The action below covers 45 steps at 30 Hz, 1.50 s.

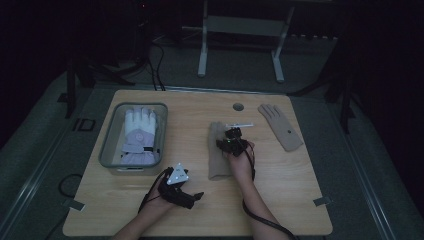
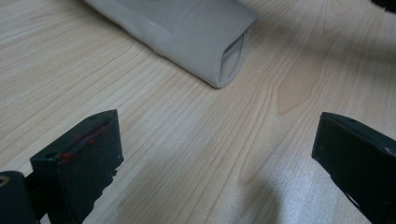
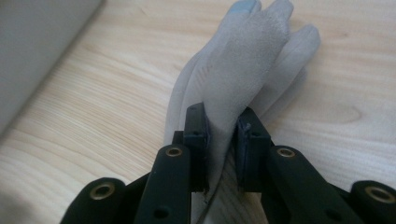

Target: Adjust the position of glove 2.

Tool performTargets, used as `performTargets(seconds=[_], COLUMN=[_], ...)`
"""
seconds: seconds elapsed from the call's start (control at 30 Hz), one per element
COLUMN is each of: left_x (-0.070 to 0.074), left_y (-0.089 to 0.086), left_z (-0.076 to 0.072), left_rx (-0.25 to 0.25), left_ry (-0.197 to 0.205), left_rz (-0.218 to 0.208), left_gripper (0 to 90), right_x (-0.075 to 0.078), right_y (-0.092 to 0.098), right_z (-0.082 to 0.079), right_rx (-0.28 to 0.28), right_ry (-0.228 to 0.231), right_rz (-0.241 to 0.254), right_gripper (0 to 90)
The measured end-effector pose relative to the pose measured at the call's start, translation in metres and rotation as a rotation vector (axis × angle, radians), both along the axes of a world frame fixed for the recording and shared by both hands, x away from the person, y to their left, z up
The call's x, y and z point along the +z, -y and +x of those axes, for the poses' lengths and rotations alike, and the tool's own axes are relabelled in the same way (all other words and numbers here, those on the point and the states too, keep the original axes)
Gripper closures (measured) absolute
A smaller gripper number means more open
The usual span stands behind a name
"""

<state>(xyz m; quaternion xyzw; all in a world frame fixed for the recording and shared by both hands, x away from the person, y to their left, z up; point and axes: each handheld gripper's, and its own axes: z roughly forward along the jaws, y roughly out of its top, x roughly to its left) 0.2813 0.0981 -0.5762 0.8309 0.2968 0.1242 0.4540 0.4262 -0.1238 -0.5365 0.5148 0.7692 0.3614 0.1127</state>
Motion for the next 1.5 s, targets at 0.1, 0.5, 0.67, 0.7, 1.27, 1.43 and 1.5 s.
performTargets(seconds=[0.1,0.5,0.67,0.7,1.27,1.43,1.5], left_x=[0.0,0.0,0.0,0.0,0.0,0.0,0.0], left_y=[0.0,0.0,0.0,0.0,0.001,0.0,0.0], left_z=[0.0,0.001,0.0,0.0,0.001,0.001,0.001], left_rx=[-0.001,0.0,0.003,0.003,0.007,0.006,0.008], left_ry=[0.002,-0.006,-0.005,-0.005,-0.011,-0.014,-0.015], left_rz=[0.0,-0.001,0.003,0.003,0.01,0.009,0.008], left_gripper=[1.9,1.9,2.0,1.9,2.0,2.0,2.0], right_x=[-0.009,-0.008,0.006,0.006,0.038,0.043,0.044], right_y=[0.001,0.001,0.012,0.012,0.084,0.102,0.107], right_z=[0.002,0.0,-0.003,-0.003,-0.004,-0.005,-0.005], right_rx=[-0.007,0.062,0.099,0.099,0.109,0.068,0.076], right_ry=[-0.024,0.003,0.015,0.015,0.114,0.111,0.112], right_rz=[-0.016,-0.04,-0.018,-0.018,-0.043,-0.05,-0.046], right_gripper=[74.4,44.6,24.2,24.2,15.7,13.2,13.2])
